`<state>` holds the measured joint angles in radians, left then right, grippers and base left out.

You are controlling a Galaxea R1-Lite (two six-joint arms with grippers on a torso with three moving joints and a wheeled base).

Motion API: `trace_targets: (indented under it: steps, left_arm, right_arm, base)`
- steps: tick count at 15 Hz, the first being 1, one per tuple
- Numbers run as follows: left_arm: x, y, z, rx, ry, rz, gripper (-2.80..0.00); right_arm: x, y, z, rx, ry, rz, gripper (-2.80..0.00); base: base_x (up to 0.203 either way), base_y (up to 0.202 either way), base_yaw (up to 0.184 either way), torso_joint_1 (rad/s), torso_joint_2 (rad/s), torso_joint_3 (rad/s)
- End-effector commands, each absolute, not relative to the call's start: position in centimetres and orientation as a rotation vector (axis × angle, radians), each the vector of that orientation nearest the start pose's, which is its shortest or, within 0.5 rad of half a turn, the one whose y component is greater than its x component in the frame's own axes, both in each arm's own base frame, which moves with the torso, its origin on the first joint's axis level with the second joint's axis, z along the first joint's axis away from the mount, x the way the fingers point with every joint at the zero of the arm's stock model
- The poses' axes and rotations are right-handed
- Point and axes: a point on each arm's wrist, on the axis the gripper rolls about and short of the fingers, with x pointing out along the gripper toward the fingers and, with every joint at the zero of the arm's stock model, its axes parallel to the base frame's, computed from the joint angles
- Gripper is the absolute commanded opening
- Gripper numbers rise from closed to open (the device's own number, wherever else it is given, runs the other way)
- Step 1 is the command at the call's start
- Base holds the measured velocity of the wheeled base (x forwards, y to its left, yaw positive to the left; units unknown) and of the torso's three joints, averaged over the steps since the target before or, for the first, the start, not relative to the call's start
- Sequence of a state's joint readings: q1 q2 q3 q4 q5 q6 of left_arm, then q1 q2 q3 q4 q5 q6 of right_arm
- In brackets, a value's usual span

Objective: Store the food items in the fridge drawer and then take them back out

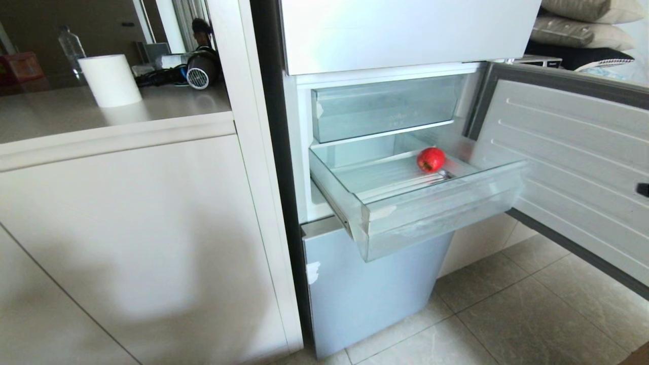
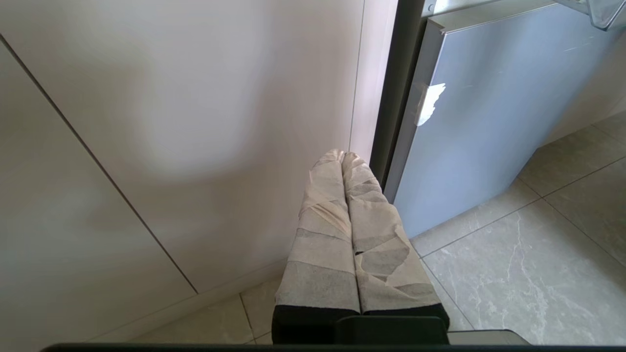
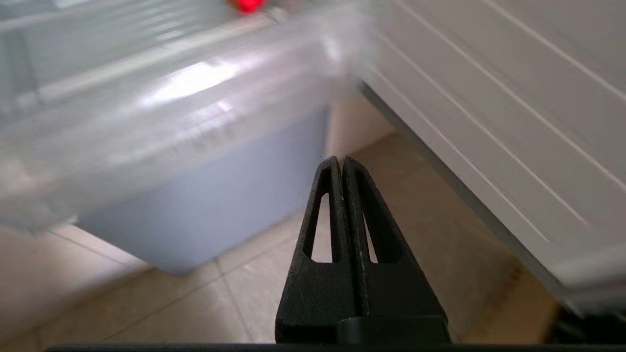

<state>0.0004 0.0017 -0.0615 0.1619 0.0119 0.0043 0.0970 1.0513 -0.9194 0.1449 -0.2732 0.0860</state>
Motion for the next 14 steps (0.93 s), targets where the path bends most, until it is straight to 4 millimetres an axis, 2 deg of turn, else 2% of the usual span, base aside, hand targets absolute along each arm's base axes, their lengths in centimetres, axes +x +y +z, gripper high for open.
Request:
trace_targets:
  steps: [1,3,6,7,11,14]
  left_arm:
    - [-2.8,0.0,7.6,0.005,0.104,0.013,-2.80]
    - [-2.8,0.0,7.6,0.005,0.104,0.012,-2.80]
    - [-2.8,0.0,7.6,0.005,0.103,0.012,-2.80]
    - [-2.8,0.0,7.6,0.005,0.103,0.013,-2.80]
    - [-2.8,0.0,7.6,0.005,0.103,0.012,-2.80]
    - [-2.8,0.0,7.6,0.005,0.103,0.012,-2.80]
  right_arm:
    - [4.4,-0.3,27.5,0.057,0.124,-0.236,-2.80]
    - [0.3,-0.8,24.9,0.053,0.122,-0.280,-2.80]
    - [-3.7,-1.2,21.2,0.039,0.159,-0.345,-2.80]
    - [-4.3,-1.4,20.0,0.023,0.185,-0.420,-2.80]
    - [-3.9,-1.4,15.7,-0.034,0.321,-0.702,-2.80]
    - [-3.7,-0.8,14.0,-0.024,0.386,-0.860,-2.80]
  base:
    - [0.000,0.000,0.000,0.000,0.00,0.000]
    - [0.000,0.000,0.000,0.000,0.00,0.000]
    - [0.000,0.000,0.000,0.000,0.00,0.000]
    - [0.000,0.000,0.000,0.000,0.00,0.000]
    - [0.000,0.000,0.000,0.000,0.00,0.000]
    - [0.000,0.000,0.000,0.000,0.00,0.000]
